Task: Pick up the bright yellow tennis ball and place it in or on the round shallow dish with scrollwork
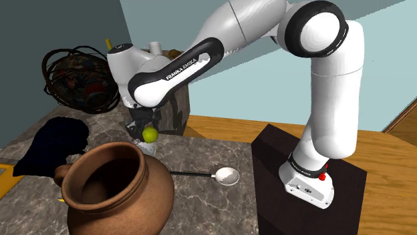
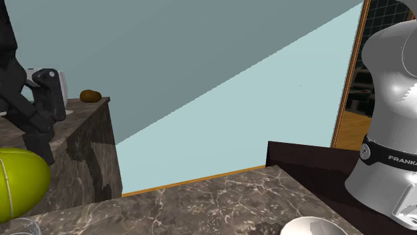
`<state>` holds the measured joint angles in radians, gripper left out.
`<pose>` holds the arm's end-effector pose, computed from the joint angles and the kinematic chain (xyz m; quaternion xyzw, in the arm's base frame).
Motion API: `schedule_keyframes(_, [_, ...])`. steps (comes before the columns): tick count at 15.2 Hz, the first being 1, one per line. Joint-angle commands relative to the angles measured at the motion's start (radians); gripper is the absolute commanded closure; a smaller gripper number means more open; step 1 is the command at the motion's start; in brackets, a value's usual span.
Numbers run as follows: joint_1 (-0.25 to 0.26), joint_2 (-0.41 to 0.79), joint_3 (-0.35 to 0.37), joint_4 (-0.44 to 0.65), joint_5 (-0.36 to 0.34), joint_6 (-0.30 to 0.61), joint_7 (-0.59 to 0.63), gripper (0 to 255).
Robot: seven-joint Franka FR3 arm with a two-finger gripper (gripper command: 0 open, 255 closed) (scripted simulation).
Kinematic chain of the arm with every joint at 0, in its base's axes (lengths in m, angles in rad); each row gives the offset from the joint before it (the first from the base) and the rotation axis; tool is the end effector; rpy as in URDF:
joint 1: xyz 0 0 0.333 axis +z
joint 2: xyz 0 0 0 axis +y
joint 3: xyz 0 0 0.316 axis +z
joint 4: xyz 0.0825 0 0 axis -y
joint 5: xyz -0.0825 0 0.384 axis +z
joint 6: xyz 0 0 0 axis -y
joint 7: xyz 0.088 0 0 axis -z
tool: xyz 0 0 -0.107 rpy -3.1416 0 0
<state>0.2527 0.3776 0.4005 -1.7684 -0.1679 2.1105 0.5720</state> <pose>0.5286 0.3683 0.3634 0.9975 0.0713 -0.0009 0.0003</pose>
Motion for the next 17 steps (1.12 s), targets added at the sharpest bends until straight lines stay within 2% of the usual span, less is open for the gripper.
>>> schedule_keyframes(1, [0.029, 0.086, -0.008, 0.134, -0.027, -0.053, 0.015, 255])
schedule_keyframes(3, [0.065, 0.174, -0.017, 0.272, -0.05, -0.107, 0.029, 255])
schedule_keyframes(17, [0.075, 0.254, -0.039, 0.205, -0.084, 0.036, 0.05, 255])
